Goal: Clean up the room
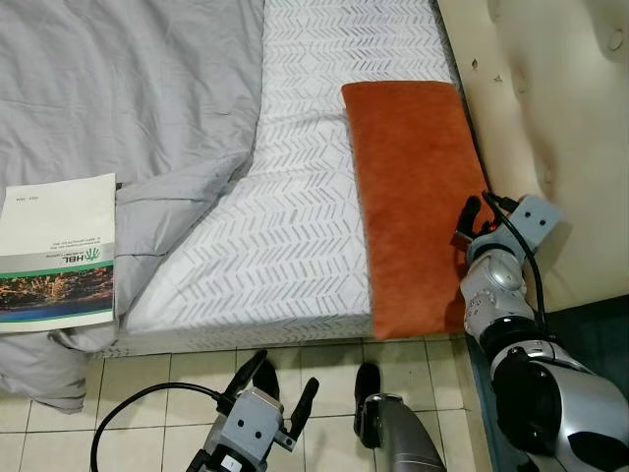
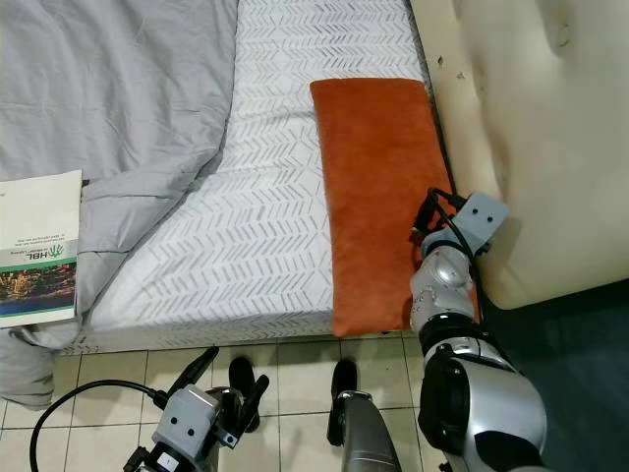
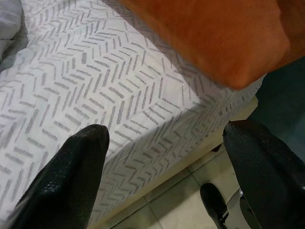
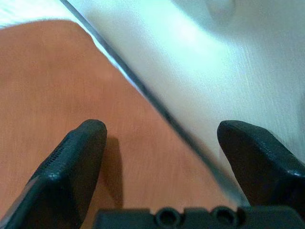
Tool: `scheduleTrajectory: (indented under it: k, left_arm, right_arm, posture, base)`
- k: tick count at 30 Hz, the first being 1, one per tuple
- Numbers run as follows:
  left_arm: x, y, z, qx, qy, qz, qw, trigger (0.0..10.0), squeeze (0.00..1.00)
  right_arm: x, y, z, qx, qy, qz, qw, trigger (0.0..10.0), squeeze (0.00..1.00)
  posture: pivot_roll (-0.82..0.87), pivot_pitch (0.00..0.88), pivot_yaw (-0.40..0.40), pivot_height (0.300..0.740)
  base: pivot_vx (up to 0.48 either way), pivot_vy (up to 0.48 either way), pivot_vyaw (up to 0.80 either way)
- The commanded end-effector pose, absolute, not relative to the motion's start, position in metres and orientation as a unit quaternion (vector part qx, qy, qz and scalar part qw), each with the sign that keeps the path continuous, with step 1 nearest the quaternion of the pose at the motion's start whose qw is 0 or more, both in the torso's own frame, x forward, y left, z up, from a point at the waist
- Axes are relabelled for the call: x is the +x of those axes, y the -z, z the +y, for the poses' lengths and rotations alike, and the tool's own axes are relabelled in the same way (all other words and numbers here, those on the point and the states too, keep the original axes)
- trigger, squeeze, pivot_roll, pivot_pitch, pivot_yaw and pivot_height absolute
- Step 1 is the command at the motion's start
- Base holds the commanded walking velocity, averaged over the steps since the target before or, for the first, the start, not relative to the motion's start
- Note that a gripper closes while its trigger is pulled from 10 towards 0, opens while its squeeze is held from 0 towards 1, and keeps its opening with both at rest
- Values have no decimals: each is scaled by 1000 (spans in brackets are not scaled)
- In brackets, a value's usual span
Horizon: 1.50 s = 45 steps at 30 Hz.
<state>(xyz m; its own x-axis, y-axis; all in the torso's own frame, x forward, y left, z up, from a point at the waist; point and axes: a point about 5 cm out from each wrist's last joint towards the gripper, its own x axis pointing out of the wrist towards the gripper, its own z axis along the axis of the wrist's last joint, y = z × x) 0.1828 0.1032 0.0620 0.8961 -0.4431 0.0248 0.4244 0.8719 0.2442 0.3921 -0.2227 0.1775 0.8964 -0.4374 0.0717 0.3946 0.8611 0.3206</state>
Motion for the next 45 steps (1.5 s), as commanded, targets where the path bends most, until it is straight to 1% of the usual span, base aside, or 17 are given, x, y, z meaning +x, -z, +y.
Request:
scheduleTrajectory:
  k: [1,3,5,8,9,10,14,18,21,25,27,29,30,33,36,38,45]
  left_arm:
    - [174,-56,102,114,229,-25,966,10000,0]
    - [175,-57,102,114,227,-28,967,10000,0]
    - [176,-58,103,114,224,-31,967,10000,0]
    - [176,-59,102,113,224,-33,967,10000,0]
    - [177,-61,102,110,225,-34,967,10000,0]
    - [178,-62,99,97,236,-32,966,10000,0]
    - [182,-66,88,75,269,-35,960,10000,0]
    - [187,-64,89,76,266,-34,960,10000,0]
    - [191,-61,89,74,260,-32,962,10000,0]
    - [193,-58,84,68,266,-27,961,10000,0]
    - [194,-58,83,67,267,-27,961,10000,0]
    - [195,-59,81,66,267,-28,961,10000,0]
    - [195,-59,81,66,267,-28,961,10000,0]
    - [194,-59,84,66,265,-29,961,10000,0]
    - [193,-59,85,67,265,-29,962,10000,0]
    - [192,-58,88,69,262,-26,962,10000,0]
    - [195,-57,86,70,260,-24,963,10000,0]
  right_arm:
    - [383,-177,-241,114,242,-96,959,10000,1000]
    - [377,-177,-250,90,252,-112,957,10000,1000]
    - [364,-172,-260,13,265,-116,957,10000,1000]
    - [358,-168,-259,-27,252,-106,962,10000,1000]
    - [353,-163,-255,-63,231,-89,967,10000,376]
    - [344,-153,-254,-77,204,-48,975,10000,0]
    - [315,-154,-259,-119,77,74,987,10000,0]
    - [303,-187,-270,-147,27,105,983,10000,0]
    - [288,-209,-268,-152,-66,150,975,10000,0]
    - [261,-184,-273,-118,-108,262,952,10000,0]
    - [258,-180,-271,-110,-114,273,949,10000,0]
    - [239,-155,-264,-58,-154,338,927,10000,0]
    - [239,-155,-264,-58,-154,338,927,10000,0]
    - [213,-147,-244,-21,-231,392,890,10000,0]
    - [202,-146,-239,-14,-256,408,876,10000,0]
    - [181,-137,-232,7,-291,441,849,10000,0]
    - [169,-100,-224,43,-283,491,823,10000,0]
  posture:
    - [122,556,-70,740]
    - [111,547,-77,740]
    - [100,539,-83,740]
    - [95,536,-87,740]
    - [95,536,-87,740]
    - [80,536,-92,740]
    - [27,535,-108,740]
    - [-20,532,-121,740]
    - [-62,528,-129,740]
    - [-82,524,-134,740]
    - [-82,524,-134,740]
    - [-65,530,-135,740]
    - [-65,530,-135,740]
    - [-60,534,-137,740]
    - [-60,535,-139,740]
    - [-70,534,-140,740]
    - [-61,544,-126,740]
  base:
    - [0,0,0]
    - [0,0,0]
    - [0,0,0]
    - [0,0,0]
    - [0,0,0]
    - [0,0,0]
    - [0,0,0]
    - [0,0,0]
    - [0,0,0]
    - [0,0,0]
    - [0,0,0]
    - [0,0,0]
    - [0,0,0]
    - [0,0,0]
    - [0,0,0]
    - [0,0,0]
    - [0,0,0]
